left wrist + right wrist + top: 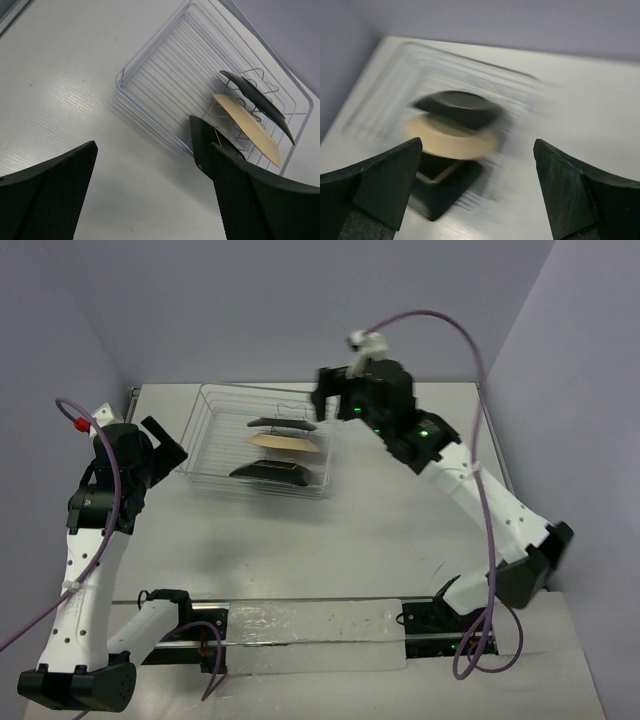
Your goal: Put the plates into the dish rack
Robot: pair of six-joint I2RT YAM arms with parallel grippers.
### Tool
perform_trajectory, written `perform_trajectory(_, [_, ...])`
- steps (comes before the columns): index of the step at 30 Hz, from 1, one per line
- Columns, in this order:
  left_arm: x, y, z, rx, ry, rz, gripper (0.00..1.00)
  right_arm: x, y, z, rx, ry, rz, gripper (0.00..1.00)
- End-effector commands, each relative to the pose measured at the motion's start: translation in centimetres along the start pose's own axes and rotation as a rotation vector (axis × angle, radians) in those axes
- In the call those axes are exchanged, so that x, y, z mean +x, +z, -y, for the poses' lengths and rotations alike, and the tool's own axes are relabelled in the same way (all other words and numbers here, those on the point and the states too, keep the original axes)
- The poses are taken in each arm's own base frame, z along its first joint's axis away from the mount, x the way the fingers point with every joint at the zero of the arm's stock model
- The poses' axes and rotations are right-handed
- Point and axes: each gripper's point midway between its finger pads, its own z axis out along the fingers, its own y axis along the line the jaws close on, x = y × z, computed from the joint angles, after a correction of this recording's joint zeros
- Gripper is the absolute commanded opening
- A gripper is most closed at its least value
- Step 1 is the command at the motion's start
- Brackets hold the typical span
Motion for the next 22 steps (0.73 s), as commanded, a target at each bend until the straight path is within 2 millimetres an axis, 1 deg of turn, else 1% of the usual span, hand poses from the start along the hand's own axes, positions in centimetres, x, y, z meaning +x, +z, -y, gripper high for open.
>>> perform_trajectory(1, [-1.8, -0.5, 0.8, 0.031, -0.044, 0.059, 0.99, 3.0, -4.3, 10.3, 0.345, 0.377, 0.063, 1.00])
perform_trajectory(2, [-1.8, -0.4, 0.7, 0.026, -0.049, 0.059, 0.99, 5.1, -6.1, 12.7, 0.422, 0.420, 0.071, 1.00])
perform_trajectory(3, [-1.8, -0.3, 0.6, 0.017, -0.053, 0.061, 1.00, 6.7, -7.3, 13.8, 0.462, 0.442, 0.070, 1.00])
perform_trajectory(5, [-1.8, -0.2, 0.6, 0.015, -0.060, 0.062, 0.99, 8.7, -8.9, 15.2, 0.530, 0.450, 0.073, 1.00])
perform_trajectory(7, [-1.7, 0.0, 0.6, 0.015, -0.071, 0.067, 0.99, 11.0, -11.0, 16.8, 0.620, 0.462, 0.080, 1.00])
perform_trajectory(9, [-1.4, 0.4, 0.5, 0.009, -0.086, 0.063, 0.99, 13.2, -12.3, 18.0, 0.694, 0.475, 0.070, 1.00])
perform_trajectory(10, [-1.3, 0.6, 0.4, 0.003, -0.088, 0.064, 0.99, 13.8, -12.9, 18.3, 0.718, 0.481, 0.071, 1.00])
perform_trajectory(12, [-1.3, 0.9, 0.1, -0.018, -0.092, 0.062, 0.99, 14.6, -13.8, 18.7, 0.744, 0.485, 0.074, 1.00])
perform_trajectory(15, [-1.3, 1.0, -0.4, -0.051, -0.093, 0.059, 0.99, 15.6, -14.0, 18.9, 0.742, 0.485, 0.085, 1.00])
perform_trajectory(18, [-1.4, 0.8, -1.0, -0.072, -0.099, 0.080, 0.99, 15.2, -14.0, 18.8, 0.727, 0.479, 0.103, 1.00])
perform_trajectory(22, [-1.4, 0.4, -1.0, -0.056, -0.109, 0.092, 0.99, 14.2, -14.0, 19.1, 0.741, 0.457, 0.118, 1.00])
